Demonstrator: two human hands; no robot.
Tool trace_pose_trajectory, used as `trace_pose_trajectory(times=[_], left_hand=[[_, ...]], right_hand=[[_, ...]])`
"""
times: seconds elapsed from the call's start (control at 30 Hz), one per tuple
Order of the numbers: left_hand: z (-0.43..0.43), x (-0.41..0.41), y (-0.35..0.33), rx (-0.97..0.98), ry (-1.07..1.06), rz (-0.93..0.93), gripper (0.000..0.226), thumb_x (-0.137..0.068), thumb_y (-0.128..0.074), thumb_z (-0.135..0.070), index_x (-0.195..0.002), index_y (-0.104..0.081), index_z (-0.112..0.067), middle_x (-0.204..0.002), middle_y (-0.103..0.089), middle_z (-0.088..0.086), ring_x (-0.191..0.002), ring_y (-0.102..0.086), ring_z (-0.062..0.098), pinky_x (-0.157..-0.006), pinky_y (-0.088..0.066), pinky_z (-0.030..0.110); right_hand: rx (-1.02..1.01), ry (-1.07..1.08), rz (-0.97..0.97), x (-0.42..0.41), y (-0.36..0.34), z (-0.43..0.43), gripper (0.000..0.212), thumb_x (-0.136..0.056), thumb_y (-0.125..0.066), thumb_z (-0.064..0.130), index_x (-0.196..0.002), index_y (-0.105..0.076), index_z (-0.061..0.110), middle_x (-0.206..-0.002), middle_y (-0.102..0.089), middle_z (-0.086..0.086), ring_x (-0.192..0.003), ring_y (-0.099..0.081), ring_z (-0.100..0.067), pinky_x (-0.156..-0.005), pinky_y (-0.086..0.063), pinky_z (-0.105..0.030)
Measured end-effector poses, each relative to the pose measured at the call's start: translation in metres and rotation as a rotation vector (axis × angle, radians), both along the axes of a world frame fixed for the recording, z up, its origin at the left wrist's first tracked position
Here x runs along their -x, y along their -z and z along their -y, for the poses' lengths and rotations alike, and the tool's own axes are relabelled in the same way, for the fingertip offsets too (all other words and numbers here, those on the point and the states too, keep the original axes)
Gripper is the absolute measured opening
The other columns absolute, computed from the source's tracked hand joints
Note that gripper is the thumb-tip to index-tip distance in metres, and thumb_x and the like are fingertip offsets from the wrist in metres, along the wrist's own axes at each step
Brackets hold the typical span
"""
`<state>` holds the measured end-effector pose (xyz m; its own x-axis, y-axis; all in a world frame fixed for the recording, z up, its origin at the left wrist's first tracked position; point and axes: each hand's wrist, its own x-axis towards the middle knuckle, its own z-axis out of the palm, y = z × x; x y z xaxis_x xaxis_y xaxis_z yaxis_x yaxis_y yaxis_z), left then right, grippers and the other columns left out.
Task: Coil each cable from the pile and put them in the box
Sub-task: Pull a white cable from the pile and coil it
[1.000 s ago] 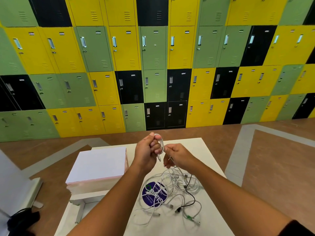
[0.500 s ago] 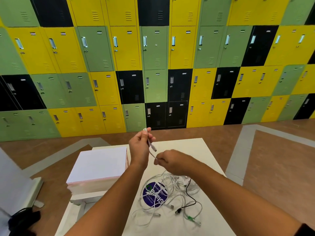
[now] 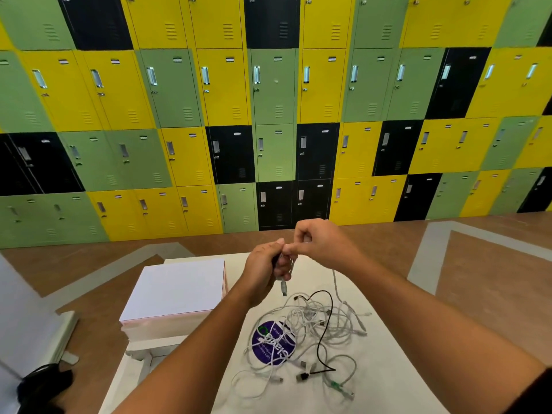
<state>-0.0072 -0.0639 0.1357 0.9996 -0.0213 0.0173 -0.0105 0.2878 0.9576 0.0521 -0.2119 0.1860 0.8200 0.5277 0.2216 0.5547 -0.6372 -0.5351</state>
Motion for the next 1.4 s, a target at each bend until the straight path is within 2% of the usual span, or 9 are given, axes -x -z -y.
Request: trace_pose_trajectory(times=[0.2,0.3,0.43,0.57,0.7,0.93,1.1,1.27,1.4], left_hand=[[-0.002,-0.001,-0.01,-0.072,-0.027,0.033,0.045,-0.107,-0.043,-0.026,-0.069,-0.063,-0.014,-0.055,-0.028,-0.004,-0.051,-0.026,0.011,-0.05,-0.029,0.026],[-0.003,0.0,-0.016,0.035,-0.072,0.041,0.04,-0.106,-0.045,-0.025,-0.072,-0.061,-0.011,-0.052,-0.029,-0.004,-0.048,-0.024,0.01,-0.047,-0.027,0.024],[-0.008,-0.001,-0.043,0.309,-0.128,0.08,0.038,-0.106,-0.042,-0.027,-0.075,-0.055,-0.009,-0.048,-0.031,-0.007,-0.041,-0.028,0.006,-0.043,-0.031,0.02],[-0.01,-0.001,-0.071,0.429,-0.107,0.161,0.04,-0.107,-0.04,-0.029,-0.075,-0.055,-0.01,-0.05,-0.03,-0.007,-0.041,-0.029,0.005,-0.043,-0.035,0.018],[-0.009,-0.001,-0.076,0.471,-0.094,0.186,0.04,-0.108,-0.038,-0.03,-0.077,-0.054,-0.009,-0.052,-0.031,-0.006,-0.042,-0.028,0.005,-0.043,-0.034,0.018],[-0.015,-0.004,-0.067,0.531,-0.162,0.153,0.04,-0.108,-0.039,-0.03,-0.076,-0.055,-0.01,-0.052,-0.03,-0.006,-0.041,-0.028,0.005,-0.042,-0.035,0.018],[-0.031,-0.008,-0.079,0.648,-0.269,0.158,0.04,-0.107,-0.042,-0.031,-0.075,-0.055,-0.009,-0.052,-0.032,-0.006,-0.039,-0.03,0.004,-0.04,-0.037,0.017],[-0.045,-0.014,-0.079,0.779,-0.299,0.175,0.041,-0.108,-0.038,-0.032,-0.075,-0.051,-0.012,-0.049,-0.032,-0.007,-0.038,-0.028,0.005,-0.041,-0.035,0.016],[-0.072,-0.019,-0.085,0.878,-0.38,0.209,0.042,-0.109,-0.037,-0.032,-0.074,-0.05,-0.013,-0.044,-0.031,-0.008,-0.035,-0.028,0.004,-0.04,-0.034,0.016]], right_hand=[[-0.154,-0.092,-0.193,-0.006,0.014,0.005,0.036,-0.09,-0.064,0.052,-0.082,-0.058,0.018,-0.07,-0.051,0.001,-0.065,-0.044,-0.012,-0.061,-0.037,-0.035],[-0.239,-0.084,-0.295,-0.003,0.019,0.009,0.046,-0.085,-0.063,0.064,-0.084,-0.06,0.018,-0.073,-0.055,0.0,-0.068,-0.05,-0.014,-0.063,-0.041,-0.033],[0.026,-0.052,-0.401,-0.003,0.05,0.022,0.015,-0.098,-0.06,0.029,-0.09,-0.066,0.018,-0.085,-0.067,0.004,-0.08,-0.063,-0.017,-0.068,-0.046,-0.026],[0.13,0.09,-0.532,-0.003,0.088,0.039,0.02,-0.101,-0.052,0.016,-0.095,-0.071,0.014,-0.087,-0.068,0.0,-0.075,-0.062,-0.014,-0.064,-0.052,-0.029],[0.148,0.177,-0.424,-0.01,0.096,0.043,0.017,-0.096,-0.059,0.011,-0.097,-0.076,0.014,-0.095,-0.069,-0.005,-0.077,-0.062,-0.016,-0.064,-0.051,-0.031],[-0.154,0.292,-0.545,-0.021,0.082,0.053,0.053,-0.084,-0.045,-0.024,-0.123,-0.058,0.01,-0.108,-0.06,-0.01,-0.067,-0.074,-0.025,-0.056,-0.054,-0.029],[-0.092,0.322,-0.505,-0.023,0.1,0.071,0.062,-0.08,-0.061,-0.023,-0.131,-0.056,0.012,-0.138,-0.053,-0.007,-0.08,-0.074,-0.022,-0.07,-0.06,-0.036],[-0.132,0.328,-0.428,-0.019,0.105,0.075,0.09,-0.082,-0.056,-0.02,-0.144,-0.039,0.042,-0.127,-0.042,0.0,-0.079,-0.074,-0.028,-0.069,-0.059,-0.051],[-0.111,0.349,-0.498,-0.018,0.124,0.096,0.1,-0.077,-0.064,-0.022,-0.151,-0.032,0.036,-0.134,-0.052,-0.007,-0.069,-0.071,-0.023,-0.062,-0.06,-0.041]])
